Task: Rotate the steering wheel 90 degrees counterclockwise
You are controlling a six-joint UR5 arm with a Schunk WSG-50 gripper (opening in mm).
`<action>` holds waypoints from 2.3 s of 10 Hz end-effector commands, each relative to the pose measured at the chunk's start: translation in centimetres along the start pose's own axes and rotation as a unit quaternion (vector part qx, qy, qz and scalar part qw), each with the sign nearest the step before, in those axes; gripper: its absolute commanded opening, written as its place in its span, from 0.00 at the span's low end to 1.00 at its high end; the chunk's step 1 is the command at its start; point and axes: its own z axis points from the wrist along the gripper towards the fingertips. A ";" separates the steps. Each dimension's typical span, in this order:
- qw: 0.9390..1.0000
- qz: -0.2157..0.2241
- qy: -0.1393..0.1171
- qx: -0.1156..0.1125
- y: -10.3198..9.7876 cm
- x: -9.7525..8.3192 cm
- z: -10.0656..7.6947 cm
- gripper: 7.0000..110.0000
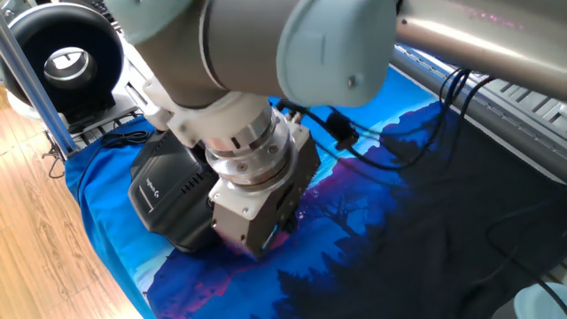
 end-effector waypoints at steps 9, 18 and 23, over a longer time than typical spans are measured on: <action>0.998 0.053 0.013 -0.037 2.3 1.4 -0.8 0.00; 0.999 0.014 -0.047 -0.011 0.8 -1.0 -1.0 0.00; 0.999 -0.007 -0.054 -0.006 0.7 -2.0 -0.5 0.00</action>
